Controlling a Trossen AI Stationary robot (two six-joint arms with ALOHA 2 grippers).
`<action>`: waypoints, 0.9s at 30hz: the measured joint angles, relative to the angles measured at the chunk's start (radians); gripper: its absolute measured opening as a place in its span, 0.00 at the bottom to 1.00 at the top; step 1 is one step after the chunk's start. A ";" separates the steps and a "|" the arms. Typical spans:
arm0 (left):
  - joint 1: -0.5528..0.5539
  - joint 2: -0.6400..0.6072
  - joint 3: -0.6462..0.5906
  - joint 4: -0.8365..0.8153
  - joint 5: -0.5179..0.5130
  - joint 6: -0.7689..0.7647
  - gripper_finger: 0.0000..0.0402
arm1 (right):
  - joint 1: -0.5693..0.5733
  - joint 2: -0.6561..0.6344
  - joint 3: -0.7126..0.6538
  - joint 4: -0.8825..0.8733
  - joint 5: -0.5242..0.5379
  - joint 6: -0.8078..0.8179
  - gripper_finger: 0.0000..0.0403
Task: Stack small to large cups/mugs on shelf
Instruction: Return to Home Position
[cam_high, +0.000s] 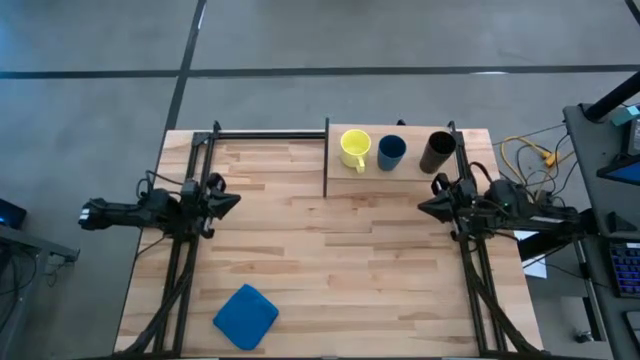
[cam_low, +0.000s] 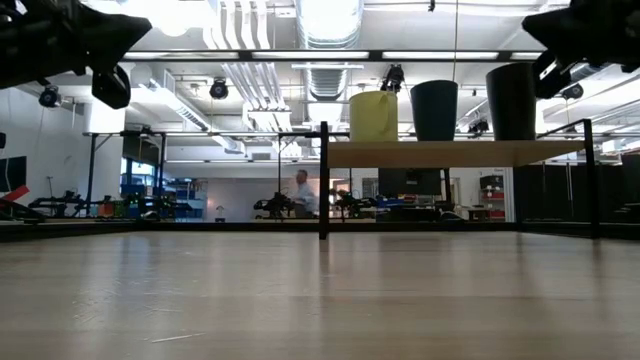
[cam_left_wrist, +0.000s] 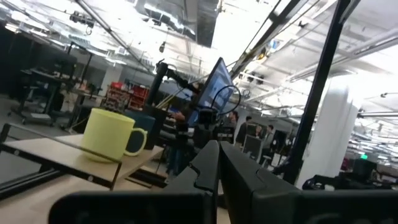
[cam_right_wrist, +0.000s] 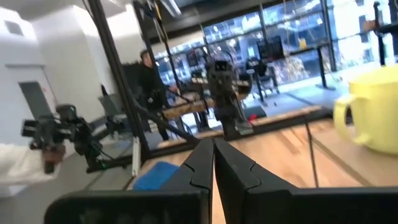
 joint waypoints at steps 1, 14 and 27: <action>0.000 0.000 0.000 0.002 0.001 0.000 0.00 | 0.000 0.000 -0.008 0.023 -0.006 0.004 0.02; 0.000 0.000 -0.002 -0.008 0.019 0.000 0.00 | 0.000 0.000 -0.167 0.206 -0.014 0.103 0.02; 0.000 0.004 -0.003 -0.043 0.019 0.026 0.00 | 0.000 0.002 -0.165 0.244 -0.013 0.101 0.02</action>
